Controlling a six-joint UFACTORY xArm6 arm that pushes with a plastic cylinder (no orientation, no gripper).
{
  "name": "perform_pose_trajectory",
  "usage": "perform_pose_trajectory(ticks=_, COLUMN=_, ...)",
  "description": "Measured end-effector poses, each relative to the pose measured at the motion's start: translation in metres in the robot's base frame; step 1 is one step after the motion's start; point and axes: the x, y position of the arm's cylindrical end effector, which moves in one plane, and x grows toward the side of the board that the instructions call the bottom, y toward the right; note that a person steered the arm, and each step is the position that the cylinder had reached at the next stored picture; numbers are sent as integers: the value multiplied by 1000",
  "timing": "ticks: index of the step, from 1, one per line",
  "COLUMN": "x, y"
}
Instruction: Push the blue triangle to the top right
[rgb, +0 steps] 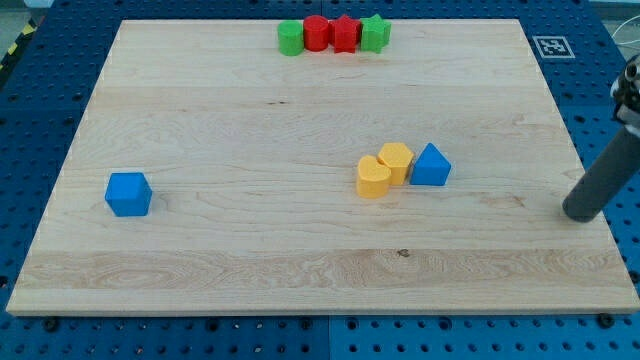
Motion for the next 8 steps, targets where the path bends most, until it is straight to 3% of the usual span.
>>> perform_pose_trajectory(ticks=2, x=17, y=-80)
perform_pose_trajectory(ticks=4, x=-4, y=-139)
perform_pose_trajectory(ticks=5, x=-39, y=-142)
perform_pose_trajectory(ticks=7, x=-46, y=-148)
perform_pose_trajectory(ticks=8, x=-47, y=-178)
